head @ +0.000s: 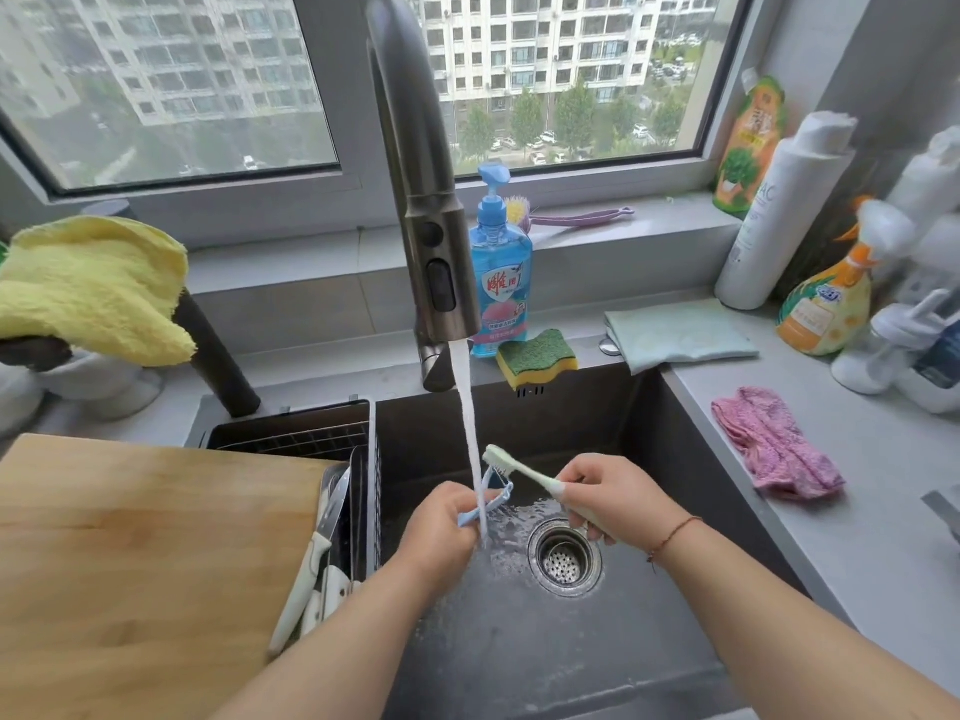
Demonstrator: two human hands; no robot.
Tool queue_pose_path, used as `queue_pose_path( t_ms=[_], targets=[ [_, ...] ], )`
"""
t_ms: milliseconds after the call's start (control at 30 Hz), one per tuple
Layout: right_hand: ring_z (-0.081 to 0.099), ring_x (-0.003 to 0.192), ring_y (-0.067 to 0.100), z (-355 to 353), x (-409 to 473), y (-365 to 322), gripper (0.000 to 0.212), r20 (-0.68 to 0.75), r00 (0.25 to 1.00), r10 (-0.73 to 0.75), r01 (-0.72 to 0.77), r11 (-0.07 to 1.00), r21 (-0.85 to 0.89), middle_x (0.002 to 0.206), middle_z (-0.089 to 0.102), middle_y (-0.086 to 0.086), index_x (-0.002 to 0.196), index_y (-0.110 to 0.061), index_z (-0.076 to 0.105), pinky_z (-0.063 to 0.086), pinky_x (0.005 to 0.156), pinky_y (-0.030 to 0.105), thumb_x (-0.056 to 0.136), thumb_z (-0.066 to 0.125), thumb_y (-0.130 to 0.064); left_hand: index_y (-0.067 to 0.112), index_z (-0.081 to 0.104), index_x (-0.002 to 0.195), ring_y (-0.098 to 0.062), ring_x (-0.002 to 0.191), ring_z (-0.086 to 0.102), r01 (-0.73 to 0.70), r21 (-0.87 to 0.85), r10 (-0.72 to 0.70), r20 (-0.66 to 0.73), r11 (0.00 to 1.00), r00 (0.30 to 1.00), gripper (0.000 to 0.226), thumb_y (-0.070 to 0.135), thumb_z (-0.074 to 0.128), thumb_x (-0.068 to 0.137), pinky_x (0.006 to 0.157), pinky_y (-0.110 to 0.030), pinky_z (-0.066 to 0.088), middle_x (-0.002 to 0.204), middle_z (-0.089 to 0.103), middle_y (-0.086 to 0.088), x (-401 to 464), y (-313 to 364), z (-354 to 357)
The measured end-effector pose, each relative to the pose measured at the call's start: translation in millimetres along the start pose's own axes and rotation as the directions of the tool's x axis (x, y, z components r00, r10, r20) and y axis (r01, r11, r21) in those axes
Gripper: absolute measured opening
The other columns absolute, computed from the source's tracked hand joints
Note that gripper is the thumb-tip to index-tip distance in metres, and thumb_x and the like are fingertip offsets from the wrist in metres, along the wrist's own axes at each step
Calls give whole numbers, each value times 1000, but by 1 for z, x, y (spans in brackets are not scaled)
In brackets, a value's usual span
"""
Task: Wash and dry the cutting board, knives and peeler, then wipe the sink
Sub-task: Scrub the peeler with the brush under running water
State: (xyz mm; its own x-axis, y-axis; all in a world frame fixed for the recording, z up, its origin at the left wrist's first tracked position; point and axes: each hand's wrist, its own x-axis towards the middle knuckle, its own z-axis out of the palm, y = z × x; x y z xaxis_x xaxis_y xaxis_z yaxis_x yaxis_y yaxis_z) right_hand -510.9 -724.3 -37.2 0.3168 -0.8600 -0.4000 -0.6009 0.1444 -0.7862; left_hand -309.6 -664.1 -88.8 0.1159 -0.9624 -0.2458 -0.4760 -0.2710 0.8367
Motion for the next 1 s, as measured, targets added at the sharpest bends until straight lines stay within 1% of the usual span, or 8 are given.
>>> queue_pose_path(
  t_ms=[100, 200, 433, 567, 667, 800, 867, 1000],
  targets=[
    [52, 47, 17, 3, -3, 4, 10, 80, 997, 23, -30, 996, 88, 59, 62, 3, 84, -12, 65, 40, 43, 22, 87, 62, -21, 46, 72, 91, -9, 101, 57, -60, -39, 59, -29, 997, 998, 53, -5, 58, 82, 91, -27, 47, 101, 60, 12, 2, 0, -1],
    [53, 46, 12, 3, 2, 7, 11, -42, 999, -15, 15, 1000, 17, 58, 64, 0, 79, -17, 66, 41, 45, 22, 86, 64, -25, 51, 74, 83, -12, 105, 63, -56, -156, 55, -8, 986, 998, 56, -4, 62, 82, 92, -31, 52, 105, 69, 11, 3, -6, 0],
    [51, 46, 16, 4, -3, 7, 12, 67, 997, -46, 36, 989, 140, 59, 62, 3, 84, -12, 66, 41, 44, 23, 88, 63, -23, 22, 76, 90, -8, 101, 66, -43, -376, 17, -71, 925, 997, 34, -9, 64, 86, 91, -20, 52, 105, 72, -2, 4, 2, -5],
    [54, 47, 15, 3, 2, 5, 11, -60, 997, -40, 44, 997, 60, 60, 65, 2, 83, -16, 66, 42, 44, 23, 89, 60, -24, 23, 77, 88, -8, 100, 67, -26, -435, -1, -61, 900, 998, 35, -10, 64, 86, 90, -21, 52, 105, 72, -1, 2, 6, -3],
    [52, 48, 18, 7, -3, -1, 13, 61, 996, -71, 60, 986, 154, 60, 63, 4, 84, -14, 65, 41, 44, 24, 90, 61, -24, 23, 77, 86, -10, 102, 67, -38, -462, 1, -80, 886, 997, 35, -10, 65, 84, 91, -22, 52, 104, 73, -2, 2, 6, -5],
    [55, 50, 17, 6, 2, 0, 13, -69, 996, -51, 47, 997, -69, 62, 65, 2, 80, -20, 65, 48, 48, 29, 89, 59, -28, 19, 76, 90, -13, 101, 67, -30, -471, -4, -69, 882, 998, 29, -8, 64, 86, 87, -20, 54, 101, 73, 0, -4, 11, -8],
    [60, 56, 16, 6, 4, 1, 14, -170, 982, -87, 58, 984, -167, 66, 67, 0, 79, -26, 64, 54, 59, 35, 89, 58, -34, 22, 73, 98, -13, 102, 67, -22, -469, -9, -64, 883, 998, 31, -6, 63, 87, 89, -23, 54, 100, 73, 4, -6, 12, -11],
    [56, 52, 6, 26, -5, -1, 11, -134, 979, -156, 161, 987, 23, 63, 64, -1, 82, -26, 62, 52, 57, 33, 90, 59, -32, 31, 62, 109, -15, 95, 70, 30, -438, -56, -48, 898, 997, 35, 0, 57, 94, 83, -39, 57, 95, 74, 6, -11, 18, -18]
  ],
)
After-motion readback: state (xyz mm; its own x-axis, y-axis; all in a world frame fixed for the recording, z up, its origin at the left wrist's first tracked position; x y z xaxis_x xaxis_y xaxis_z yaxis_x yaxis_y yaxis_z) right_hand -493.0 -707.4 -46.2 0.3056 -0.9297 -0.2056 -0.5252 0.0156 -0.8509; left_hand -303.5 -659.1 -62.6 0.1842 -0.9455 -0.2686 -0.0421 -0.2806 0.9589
